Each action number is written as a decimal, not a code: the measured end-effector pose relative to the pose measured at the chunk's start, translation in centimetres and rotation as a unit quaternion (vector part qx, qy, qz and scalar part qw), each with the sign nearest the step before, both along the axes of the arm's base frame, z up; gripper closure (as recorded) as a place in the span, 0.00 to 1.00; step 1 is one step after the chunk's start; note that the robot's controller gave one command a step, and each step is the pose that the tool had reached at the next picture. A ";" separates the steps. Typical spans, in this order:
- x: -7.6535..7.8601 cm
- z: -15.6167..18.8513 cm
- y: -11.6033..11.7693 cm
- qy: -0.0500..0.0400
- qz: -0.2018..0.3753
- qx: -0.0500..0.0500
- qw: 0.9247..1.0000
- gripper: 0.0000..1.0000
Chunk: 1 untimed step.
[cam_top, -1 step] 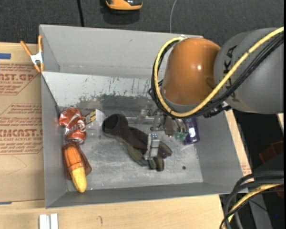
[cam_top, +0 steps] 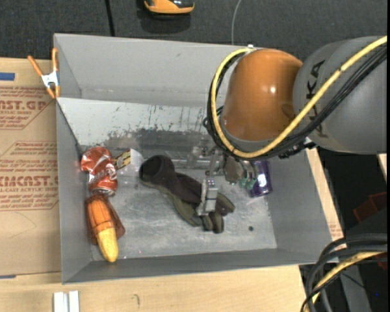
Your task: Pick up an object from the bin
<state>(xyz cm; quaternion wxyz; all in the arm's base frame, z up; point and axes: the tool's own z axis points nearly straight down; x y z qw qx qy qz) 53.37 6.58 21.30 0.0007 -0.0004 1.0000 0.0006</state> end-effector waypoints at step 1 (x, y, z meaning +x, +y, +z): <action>0.4 -4.5 -1.1 -0.002 -0.039 0.000 0.999 0.00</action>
Offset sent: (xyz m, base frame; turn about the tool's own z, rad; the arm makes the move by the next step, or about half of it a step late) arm 0.0126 -0.0221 -0.0802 0.0166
